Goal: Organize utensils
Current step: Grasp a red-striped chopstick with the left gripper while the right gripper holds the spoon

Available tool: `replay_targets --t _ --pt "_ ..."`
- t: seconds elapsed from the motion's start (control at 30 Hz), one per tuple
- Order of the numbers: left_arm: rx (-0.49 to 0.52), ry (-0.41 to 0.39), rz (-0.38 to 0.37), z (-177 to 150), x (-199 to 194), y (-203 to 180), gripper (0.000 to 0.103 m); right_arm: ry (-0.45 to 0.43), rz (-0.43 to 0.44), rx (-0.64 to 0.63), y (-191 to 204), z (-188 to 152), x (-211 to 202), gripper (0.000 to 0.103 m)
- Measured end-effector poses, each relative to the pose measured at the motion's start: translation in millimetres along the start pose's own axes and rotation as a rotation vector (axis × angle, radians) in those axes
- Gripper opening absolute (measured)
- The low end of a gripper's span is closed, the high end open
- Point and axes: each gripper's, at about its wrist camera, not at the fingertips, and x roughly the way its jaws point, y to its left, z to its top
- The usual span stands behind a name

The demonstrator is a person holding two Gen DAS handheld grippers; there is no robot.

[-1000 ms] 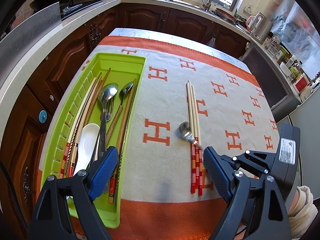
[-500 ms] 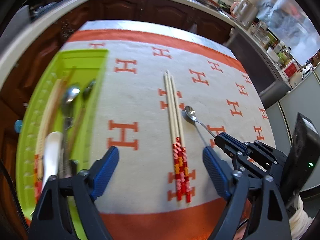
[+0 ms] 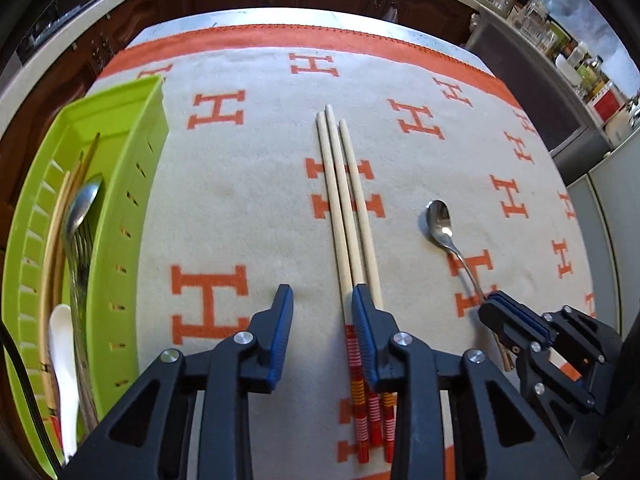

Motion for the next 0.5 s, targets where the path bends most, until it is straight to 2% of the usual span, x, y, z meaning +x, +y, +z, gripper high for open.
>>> replay_targets --t 0.1,0.23,0.3,0.37,0.5 --pt "0.005 0.011 0.013 4 1 -2 0.03 0.005 -0.008 -0.016 3 -1 1 0.005" --pt "0.076 0.004 0.103 7 6 -17 0.03 0.013 -0.006 -0.04 7 -2 1 0.005" --pt "0.09 -0.009 0.131 9 8 -22 0.034 0.02 -0.002 -0.044 9 -2 1 0.005" --pt "0.074 -0.021 0.136 11 9 -21 0.04 0.027 0.005 -0.039 8 -1 1 0.005" --pt "0.058 -0.044 0.135 12 10 -19 0.041 0.051 0.043 -0.005 2 0 2 0.007"
